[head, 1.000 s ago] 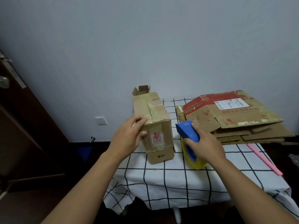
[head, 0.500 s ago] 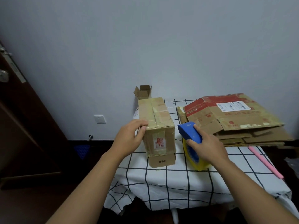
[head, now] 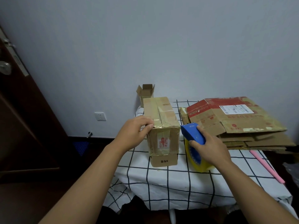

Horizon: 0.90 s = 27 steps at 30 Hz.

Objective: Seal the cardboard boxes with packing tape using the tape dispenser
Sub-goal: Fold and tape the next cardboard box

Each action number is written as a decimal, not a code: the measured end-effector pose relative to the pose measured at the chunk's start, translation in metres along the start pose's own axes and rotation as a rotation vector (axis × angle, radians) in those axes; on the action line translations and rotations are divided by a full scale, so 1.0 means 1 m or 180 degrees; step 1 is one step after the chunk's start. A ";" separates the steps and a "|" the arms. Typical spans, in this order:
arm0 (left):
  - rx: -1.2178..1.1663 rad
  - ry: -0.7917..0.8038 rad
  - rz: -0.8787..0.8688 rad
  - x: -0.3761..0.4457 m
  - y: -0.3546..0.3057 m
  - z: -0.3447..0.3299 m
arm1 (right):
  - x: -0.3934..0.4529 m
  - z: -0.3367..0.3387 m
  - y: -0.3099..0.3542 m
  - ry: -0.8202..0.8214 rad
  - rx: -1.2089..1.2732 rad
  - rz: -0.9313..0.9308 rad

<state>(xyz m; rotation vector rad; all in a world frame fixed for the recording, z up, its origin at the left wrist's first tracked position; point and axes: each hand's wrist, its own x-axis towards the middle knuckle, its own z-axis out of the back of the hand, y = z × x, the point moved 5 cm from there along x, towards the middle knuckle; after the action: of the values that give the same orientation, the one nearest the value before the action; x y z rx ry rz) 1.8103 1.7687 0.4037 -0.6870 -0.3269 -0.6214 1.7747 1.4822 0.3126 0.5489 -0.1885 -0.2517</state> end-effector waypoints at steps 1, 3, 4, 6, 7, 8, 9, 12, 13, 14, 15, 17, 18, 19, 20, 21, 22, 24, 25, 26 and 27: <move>0.0081 0.0003 -0.0091 0.000 -0.002 0.000 | -0.001 0.001 0.000 -0.0015 0.0088 -0.0020; 0.0197 -0.0034 -0.0254 -0.001 -0.006 -0.001 | -0.003 0.004 0.002 -0.0031 0.0231 -0.0025; 0.0209 -0.0062 -0.0317 -0.003 -0.007 0.000 | -0.005 0.007 0.003 -0.0041 0.0277 -0.0004; 0.0206 -0.0114 -0.0418 -0.007 -0.008 0.001 | -0.008 0.015 0.005 -0.0080 0.0403 0.0040; 0.0218 -0.0118 -0.0410 -0.010 -0.007 0.002 | -0.009 0.021 0.006 -0.0097 0.0505 0.0047; 0.0233 -0.0108 -0.0363 -0.012 -0.005 0.004 | -0.009 0.027 0.006 -0.0114 0.0632 0.0058; 0.0271 -0.0090 -0.0313 -0.015 -0.003 0.005 | -0.010 0.035 0.006 -0.0130 0.0769 0.0094; 0.0698 0.0096 -0.0264 -0.026 -0.003 0.003 | -0.015 0.063 0.011 -0.0078 0.1112 0.0368; 0.0880 0.0212 -0.0226 -0.030 -0.003 -0.001 | -0.018 0.071 0.013 -0.0019 0.1205 0.0481; 0.1030 0.0311 -0.0198 -0.036 -0.004 -0.005 | -0.023 0.080 0.016 0.0040 0.1302 0.0593; 0.1172 0.0375 -0.0198 -0.040 -0.004 -0.009 | -0.027 0.088 0.018 0.0091 0.1400 0.0692; 0.1463 0.0499 -0.0152 -0.044 -0.006 -0.014 | -0.038 0.101 0.024 0.0203 0.1591 0.0839; 0.1550 0.0529 -0.0085 -0.044 -0.008 -0.014 | -0.042 0.106 0.026 0.0275 0.1664 0.0914; 0.1543 0.0504 0.0004 -0.042 -0.012 -0.013 | -0.047 0.110 0.029 0.0352 0.1720 0.0993; 0.1421 0.0395 0.0084 -0.041 -0.019 -0.010 | -0.052 0.113 0.033 0.0423 0.1783 0.1066; 0.1189 0.0185 0.0110 -0.038 -0.029 -0.006 | -0.056 0.116 0.036 0.0482 0.1858 0.1127; 0.0856 -0.0089 0.0119 -0.036 -0.042 -0.001 | -0.059 0.118 0.040 0.0527 0.1934 0.1184; -0.0008 -0.0523 0.0313 -0.034 -0.063 0.005 | -0.064 0.120 0.047 0.0584 0.2057 0.1299; -0.0515 -0.0560 0.0591 -0.032 -0.069 0.003 | -0.066 0.121 0.050 0.0600 0.2101 0.1364; -0.1054 -0.0459 0.1006 -0.030 -0.073 -0.001 | -0.068 0.123 0.055 0.0615 0.2143 0.1425; -0.1545 -0.0231 0.1506 -0.029 -0.074 -0.007 | -0.070 0.124 0.059 0.0635 0.2192 0.1476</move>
<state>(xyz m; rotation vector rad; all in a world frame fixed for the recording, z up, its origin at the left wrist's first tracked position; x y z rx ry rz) 1.7414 1.7317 0.4213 -1.2106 -0.0676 -0.2180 1.6887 1.4896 0.4406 1.1837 -0.2016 0.3378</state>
